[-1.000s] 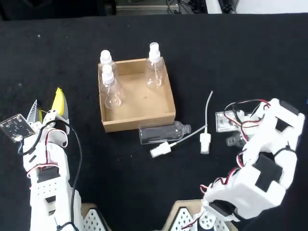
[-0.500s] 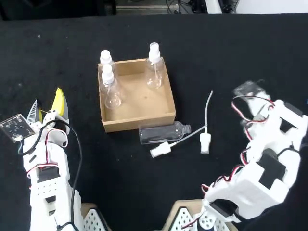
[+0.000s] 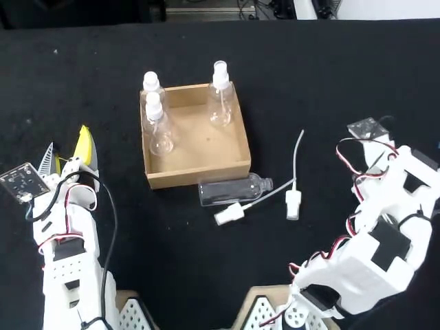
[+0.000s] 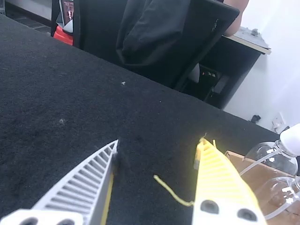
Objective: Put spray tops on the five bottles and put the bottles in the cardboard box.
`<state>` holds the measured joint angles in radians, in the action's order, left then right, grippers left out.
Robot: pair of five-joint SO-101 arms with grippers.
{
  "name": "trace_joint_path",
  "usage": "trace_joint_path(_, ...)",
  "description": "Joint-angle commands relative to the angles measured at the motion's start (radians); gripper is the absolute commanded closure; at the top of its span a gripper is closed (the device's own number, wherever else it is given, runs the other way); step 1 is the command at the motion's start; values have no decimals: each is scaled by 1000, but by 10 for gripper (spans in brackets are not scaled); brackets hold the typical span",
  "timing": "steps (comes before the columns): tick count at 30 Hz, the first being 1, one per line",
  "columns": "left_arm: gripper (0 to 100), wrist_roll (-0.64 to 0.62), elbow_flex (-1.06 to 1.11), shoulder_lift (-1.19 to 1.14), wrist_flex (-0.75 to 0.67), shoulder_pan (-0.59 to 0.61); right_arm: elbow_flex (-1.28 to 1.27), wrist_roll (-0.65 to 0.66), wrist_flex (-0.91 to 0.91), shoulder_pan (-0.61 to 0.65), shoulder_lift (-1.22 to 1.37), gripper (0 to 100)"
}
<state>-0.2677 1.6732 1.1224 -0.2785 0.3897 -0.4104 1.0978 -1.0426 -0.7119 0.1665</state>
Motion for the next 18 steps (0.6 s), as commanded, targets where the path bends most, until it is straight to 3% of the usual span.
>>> trace_joint_path(1, 759, 8, 5, -5, 5, -2, 38, 172, 3, -8, -2, 761)
trace_joint_path(5, 759, 8, 5, -5, 5, -2, -7, 318, 6, -46, -10, 987)
trace_joint_path(10, 759, 8, 5, 2, 29, 2, 56, 227, -3, -80, -65, 988)
trace_joint_path(14, 759, 80, -105, 14, 244, -4, 97, 60, -78, -78, -174, 988)
trace_joint_path(18, 759, 97, -381, 46, 654, -4, 93, -80, -155, -54, -265, 987)
